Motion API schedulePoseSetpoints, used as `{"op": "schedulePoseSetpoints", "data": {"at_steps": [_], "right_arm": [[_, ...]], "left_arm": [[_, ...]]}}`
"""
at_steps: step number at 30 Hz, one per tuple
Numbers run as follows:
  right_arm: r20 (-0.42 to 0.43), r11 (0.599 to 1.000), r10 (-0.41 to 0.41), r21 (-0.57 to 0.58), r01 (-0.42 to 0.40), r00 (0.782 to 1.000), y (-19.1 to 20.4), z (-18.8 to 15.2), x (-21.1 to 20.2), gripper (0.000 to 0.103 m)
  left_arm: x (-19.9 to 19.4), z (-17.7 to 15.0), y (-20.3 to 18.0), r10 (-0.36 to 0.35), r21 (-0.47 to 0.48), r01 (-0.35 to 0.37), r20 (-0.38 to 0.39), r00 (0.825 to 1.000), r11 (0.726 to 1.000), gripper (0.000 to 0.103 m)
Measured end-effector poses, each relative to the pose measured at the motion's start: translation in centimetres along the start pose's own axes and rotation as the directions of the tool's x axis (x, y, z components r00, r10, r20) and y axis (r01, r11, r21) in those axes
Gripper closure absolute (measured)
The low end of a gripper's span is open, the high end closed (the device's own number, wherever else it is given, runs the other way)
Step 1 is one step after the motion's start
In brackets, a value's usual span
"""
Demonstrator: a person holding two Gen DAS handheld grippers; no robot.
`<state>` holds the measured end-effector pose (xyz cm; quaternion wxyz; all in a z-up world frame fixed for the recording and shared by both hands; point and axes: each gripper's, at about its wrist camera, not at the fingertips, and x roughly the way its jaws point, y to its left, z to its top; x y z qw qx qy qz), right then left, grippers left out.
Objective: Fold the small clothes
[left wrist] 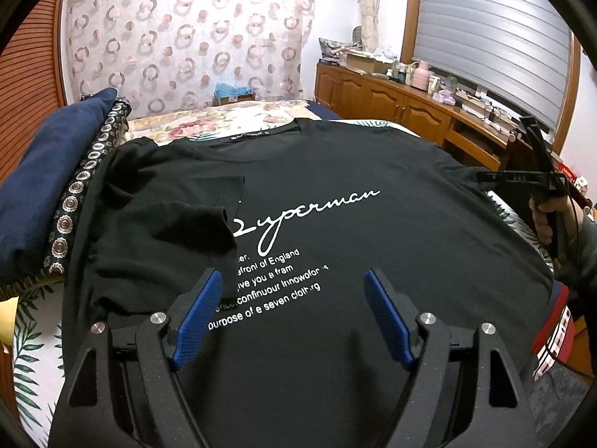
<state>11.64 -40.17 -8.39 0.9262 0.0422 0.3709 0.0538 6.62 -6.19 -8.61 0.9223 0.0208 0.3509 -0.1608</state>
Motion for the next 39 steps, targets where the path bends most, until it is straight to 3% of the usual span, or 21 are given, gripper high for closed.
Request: {"op": "schedulePoseSetpoints", "data": {"at_steps": [5,8,12,15,20,23,30,35,39], "right_arm": [[-0.041,0.997,0.061,0.052,-0.059,0.997,-1.7,1.6,0.8,0.038],[-0.052,0.995,0.085,0.055,-0.082,0.995,-2.0,2.0,1.2,0.050],[-0.026,0.998,0.058,0.015,-0.058,0.998,-1.6,2.3,0.9,0.082],[0.029,0.999,0.025,-0.039,-0.024,0.999,-0.5,2.7,0.1,0.090],[0.139,0.988,0.085,-0.137,-0.066,0.987,3.4,3.1,-3.0,0.093],[0.155,0.969,0.139,-0.226,-0.102,0.978,6.8,2.4,-4.3,0.094],[0.035,0.921,0.213,-0.340,-0.189,0.976,11.6,-1.8,-3.1,0.094],[-0.030,0.918,0.241,-0.318,-0.237,0.970,11.5,-3.7,-2.2,0.094],[-0.025,0.923,0.241,-0.303,-0.237,0.970,10.6,-2.9,-2.9,0.094]], "left_arm": [[0.3,-0.2,-0.5,0.008,0.012,-0.008,-0.005,1.000,1.000,0.024],[0.1,-0.3,-0.5,0.014,0.009,-0.014,0.004,1.000,1.000,0.024],[0.1,-0.3,-0.2,0.015,-0.005,-0.015,0.006,1.000,1.000,0.024],[0.3,-0.3,-0.1,0.017,-0.010,-0.017,-0.003,1.000,1.000,0.024],[0.5,-0.3,-0.2,0.020,-0.008,-0.020,-0.001,1.000,1.000,0.024],[0.5,-0.2,0.0,0.018,-0.014,-0.018,-0.002,1.000,1.000,0.024],[0.5,-0.2,0.3,0.017,-0.023,-0.017,-0.001,1.000,1.000,0.024],[0.5,-0.2,0.3,0.016,-0.025,-0.016,0.000,1.000,1.000,0.024],[0.6,-0.3,0.4,0.015,-0.031,-0.015,-0.002,1.000,0.999,0.024]]}}
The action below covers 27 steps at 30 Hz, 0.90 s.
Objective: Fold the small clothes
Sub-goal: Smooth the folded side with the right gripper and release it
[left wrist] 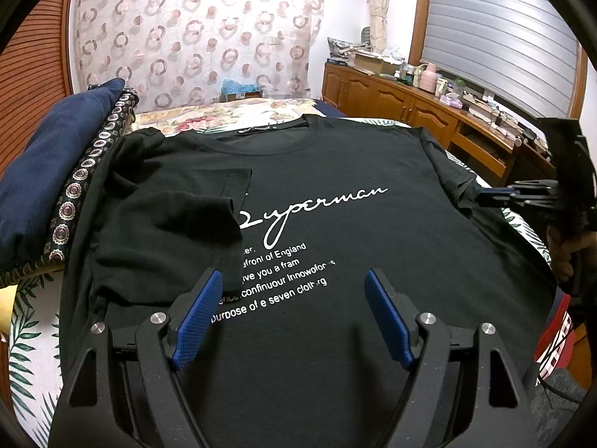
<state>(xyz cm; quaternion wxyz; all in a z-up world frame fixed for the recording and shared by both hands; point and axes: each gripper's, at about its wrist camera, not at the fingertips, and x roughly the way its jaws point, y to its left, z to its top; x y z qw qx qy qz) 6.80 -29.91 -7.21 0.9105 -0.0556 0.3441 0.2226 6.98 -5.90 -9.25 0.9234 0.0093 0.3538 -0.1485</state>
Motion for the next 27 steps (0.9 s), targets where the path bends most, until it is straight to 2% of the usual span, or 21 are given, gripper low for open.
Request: {"op": "schedulePoseSetpoints", "data": {"at_steps": [5,7,8,11,18,21,25,26,27], "right_arm": [[0.053,0.997,-0.076,0.008,0.076,0.996,-0.6,1.1,-2.4,0.078],[0.052,0.993,-0.116,0.016,0.115,0.992,-1.2,1.2,-2.7,0.060],[0.046,0.991,-0.134,0.025,0.133,0.990,-1.8,1.3,-2.6,0.059],[0.019,0.989,-0.126,0.081,0.124,0.992,-4.0,1.7,-1.7,0.059],[-0.052,0.968,-0.183,0.165,0.189,0.982,-8.7,2.4,1.2,0.059],[-0.086,0.958,-0.210,0.180,0.222,0.974,-9.6,2.8,2.3,0.059],[-0.090,0.963,-0.202,0.162,0.214,0.975,-9.2,3.5,3.0,0.059],[-0.095,0.967,-0.200,0.140,0.212,0.975,-9.0,3.6,3.1,0.060],[-0.093,0.971,-0.194,0.126,0.205,0.977,-9.1,3.6,3.2,0.073]], "left_arm": [[0.0,0.0,0.1,-0.001,-0.002,0.001,0.001,1.000,1.000,0.024],[0.0,0.0,0.1,0.000,-0.003,0.000,0.001,1.000,1.000,0.024],[0.0,0.0,0.1,-0.001,-0.003,0.001,0.002,1.000,1.000,0.024],[0.0,-0.1,0.1,0.000,-0.009,0.000,0.004,1.000,1.000,0.024],[0.0,0.0,0.2,-0.002,-0.019,0.002,0.007,1.000,1.000,0.024],[0.1,0.0,0.2,-0.002,-0.019,0.002,0.007,1.000,1.000,0.024],[0.1,0.0,0.3,-0.004,-0.021,0.004,0.008,1.000,1.000,0.024],[0.1,0.0,0.2,-0.003,-0.021,0.003,0.008,1.000,1.000,0.024],[0.1,0.0,0.2,-0.002,-0.021,0.003,0.010,1.000,1.000,0.024]]}}
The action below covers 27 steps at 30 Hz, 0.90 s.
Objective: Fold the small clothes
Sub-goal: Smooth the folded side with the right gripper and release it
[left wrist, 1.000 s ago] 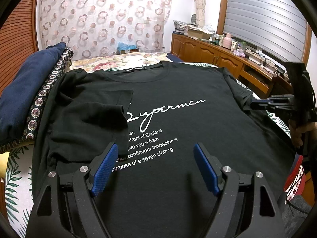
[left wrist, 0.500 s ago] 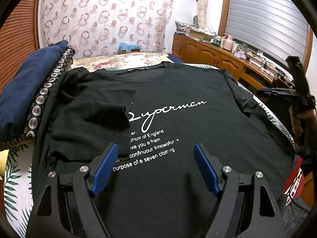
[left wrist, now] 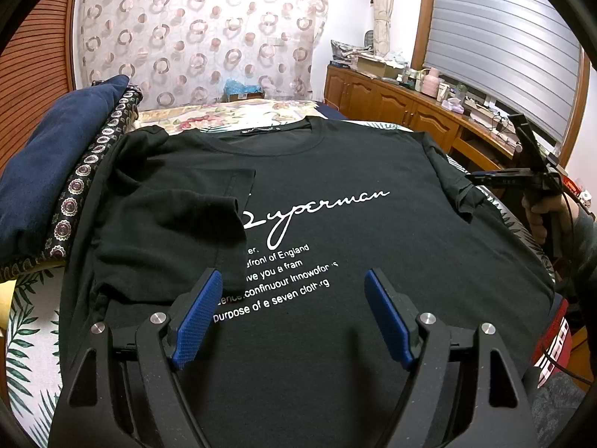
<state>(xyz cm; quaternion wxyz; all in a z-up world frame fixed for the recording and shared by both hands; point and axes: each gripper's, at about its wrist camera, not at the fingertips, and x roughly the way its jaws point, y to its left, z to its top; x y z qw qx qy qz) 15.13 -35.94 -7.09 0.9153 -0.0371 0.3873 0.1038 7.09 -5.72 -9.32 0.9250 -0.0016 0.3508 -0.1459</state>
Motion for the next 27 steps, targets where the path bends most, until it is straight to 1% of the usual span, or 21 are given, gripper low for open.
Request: {"op": "schedulePoseSetpoints", "data": {"at_steps": [1,3,5,7,10,13,18,22,24,25,26,27], "right_arm": [[0.000,1.000,0.017,-0.021,-0.017,1.000,0.2,0.1,0.0,0.084],[-0.014,0.997,0.050,-0.051,-0.051,0.999,0.7,0.5,0.1,0.097],[-0.007,0.996,0.066,-0.068,-0.066,0.998,1.3,1.0,-0.1,0.098],[0.021,0.992,0.101,-0.079,-0.099,0.995,2.1,1.9,-0.5,0.098],[0.054,0.986,0.127,-0.120,-0.119,0.990,4.6,3.9,-1.1,0.098],[0.065,0.975,0.162,-0.166,-0.149,0.985,7.3,5.8,-0.9,0.098],[0.049,0.954,0.185,-0.248,-0.168,0.981,12.2,8.1,0.5,0.098],[0.046,0.950,0.203,-0.252,-0.185,0.978,13.7,9.8,2.3,0.098],[0.063,0.956,0.188,-0.241,-0.168,0.980,13.8,10.4,2.6,0.097],[0.068,0.958,0.179,-0.238,-0.159,0.981,13.6,10.3,2.7,0.088],[0.071,0.961,0.169,-0.234,-0.149,0.983,13.7,10.3,2.7,0.083],[0.076,0.963,0.161,-0.231,-0.140,0.984,13.7,10.3,2.6,0.073]], "left_arm": [[0.0,0.0,0.1,0.000,0.000,0.000,0.000,1.000,1.000,0.024],[-0.1,-0.1,0.0,-0.001,-0.002,0.001,0.004,1.000,1.000,0.024],[0.0,-0.2,0.1,-0.002,-0.006,0.002,0.006,1.000,1.000,0.024],[-0.1,-0.2,0.2,-0.004,-0.011,0.004,0.009,1.000,1.000,0.024],[-0.2,-0.2,0.3,-0.002,-0.012,0.003,0.011,1.000,1.000,0.024],[-0.2,-0.2,0.2,0.000,-0.011,0.001,0.015,1.000,1.000,0.024],[-0.3,-0.2,0.3,-0.001,-0.016,0.002,0.018,1.000,1.000,0.024],[-0.3,-0.2,0.3,-0.002,-0.017,0.003,0.016,1.000,1.000,0.024],[-0.3,-0.2,0.3,-0.003,-0.018,0.004,0.017,1.000,1.000,0.024],[-0.3,-0.2,0.3,-0.004,-0.019,0.004,0.017,1.000,1.000,0.024],[-0.3,-0.2,0.4,-0.004,-0.021,0.005,0.018,1.000,1.000,0.024],[-0.4,-0.2,0.4,-0.004,-0.022,0.005,0.019,1.000,1.000,0.024]]}}
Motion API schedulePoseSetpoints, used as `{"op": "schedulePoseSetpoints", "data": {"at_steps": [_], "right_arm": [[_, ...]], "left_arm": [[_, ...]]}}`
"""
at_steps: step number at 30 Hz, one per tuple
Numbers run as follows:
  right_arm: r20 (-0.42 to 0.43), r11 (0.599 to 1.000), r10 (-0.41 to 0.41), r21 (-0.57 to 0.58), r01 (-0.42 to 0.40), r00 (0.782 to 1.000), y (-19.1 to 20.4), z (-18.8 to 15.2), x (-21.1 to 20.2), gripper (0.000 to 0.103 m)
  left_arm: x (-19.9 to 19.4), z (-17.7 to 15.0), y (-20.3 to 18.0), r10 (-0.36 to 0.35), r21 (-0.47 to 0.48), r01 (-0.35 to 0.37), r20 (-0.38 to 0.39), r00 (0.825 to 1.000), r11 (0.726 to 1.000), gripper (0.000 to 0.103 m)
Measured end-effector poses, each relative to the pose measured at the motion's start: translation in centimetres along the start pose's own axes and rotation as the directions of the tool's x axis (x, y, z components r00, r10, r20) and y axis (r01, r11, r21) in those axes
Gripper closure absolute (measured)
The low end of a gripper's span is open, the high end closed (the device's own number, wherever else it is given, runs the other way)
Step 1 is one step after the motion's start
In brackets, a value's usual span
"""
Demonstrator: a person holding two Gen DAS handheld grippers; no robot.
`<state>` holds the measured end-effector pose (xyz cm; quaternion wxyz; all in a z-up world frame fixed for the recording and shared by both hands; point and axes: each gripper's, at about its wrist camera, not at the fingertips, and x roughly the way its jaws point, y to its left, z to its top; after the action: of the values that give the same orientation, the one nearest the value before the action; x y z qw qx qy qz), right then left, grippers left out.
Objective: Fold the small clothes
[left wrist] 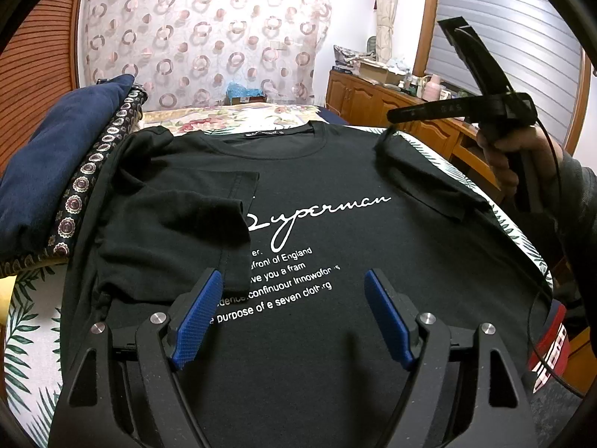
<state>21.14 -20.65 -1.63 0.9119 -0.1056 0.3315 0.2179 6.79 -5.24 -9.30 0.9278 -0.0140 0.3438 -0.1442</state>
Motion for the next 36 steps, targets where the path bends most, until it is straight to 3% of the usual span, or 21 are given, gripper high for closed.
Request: {"op": "schedulePoseSetpoints", "data": {"at_steps": [5,16,21,23,25,26,31,36], "right_arm": [[-0.017,1.000,-0.028,-0.010,0.028,0.999,0.7,-2.9,-1.3,0.069],[-0.118,0.996,0.064,-0.058,-0.071,0.991,4.5,-10.6,-2.8,0.069],[-0.147,0.994,-0.006,-0.112,-0.011,0.989,5.6,-11.7,-2.1,0.069],[-0.144,0.993,-0.018,-0.119,0.001,0.989,5.5,-11.8,-1.9,0.075],[-0.141,0.991,-0.031,-0.131,0.012,0.990,5.5,-11.4,-2.0,0.093],[-0.137,0.990,-0.033,-0.139,0.014,0.990,5.7,-11.4,-2.0,0.096],[-0.088,0.992,0.072,-0.094,-0.080,0.993,5.2,-11.1,-4.2,0.099],[-0.095,0.991,0.102,-0.080,-0.110,0.990,5.8,-11.2,-4.2,0.098]], "left_arm": [[0.0,0.0,0.0,0.002,0.000,-0.002,0.001,1.000,1.000,0.024],[0.2,0.0,-0.1,0.005,0.006,-0.005,-0.007,1.000,1.000,0.024],[0.2,0.0,-0.1,0.004,0.004,-0.004,-0.008,1.000,1.000,0.024],[0.2,0.0,-0.1,0.005,0.006,-0.005,-0.007,1.000,1.000,0.024],[0.2,0.0,-0.1,0.004,0.005,-0.004,-0.007,1.000,1.000,0.024],[0.2,0.0,-0.1,0.004,0.004,-0.004,-0.007,1.000,1.000,0.024],[0.3,0.0,0.0,0.003,0.000,-0.003,-0.005,1.000,1.000,0.024],[0.2,0.0,0.1,0.004,0.001,-0.004,-0.004,1.000,1.000,0.024]]}}
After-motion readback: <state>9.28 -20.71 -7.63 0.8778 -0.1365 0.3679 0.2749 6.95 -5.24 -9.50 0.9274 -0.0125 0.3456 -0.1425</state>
